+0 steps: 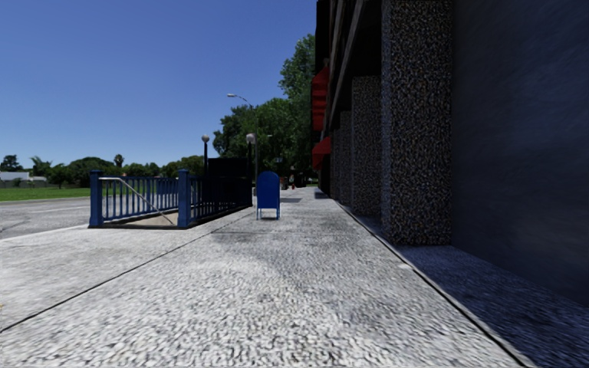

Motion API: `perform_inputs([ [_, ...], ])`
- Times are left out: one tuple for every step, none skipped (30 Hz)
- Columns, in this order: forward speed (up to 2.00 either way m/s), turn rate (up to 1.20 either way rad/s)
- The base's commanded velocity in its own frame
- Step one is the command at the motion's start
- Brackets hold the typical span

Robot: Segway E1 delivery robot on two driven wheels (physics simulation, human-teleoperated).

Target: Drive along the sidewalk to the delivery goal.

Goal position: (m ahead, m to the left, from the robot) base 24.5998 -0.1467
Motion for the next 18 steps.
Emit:
perform_inputs([
  [2.00,-0.37],
  [2.00,-0.37],
  [2.00,-0.31],
  [2.00,-0.31],
  [2.00,-0.07],
  [2.00,0.00],
  [2.00,0.00],
  [2.00,0.00],
  [2.00,0.00],
  [2.00,0.00],
  [2.00,0.00],
  [2.00,0.00],
  [2.00,0.00],
  [2.00,0.00],
  [2.00,0.00],
  [2.00,0.00],
  [2.00,0.00],
  [2.00,0.00],
])
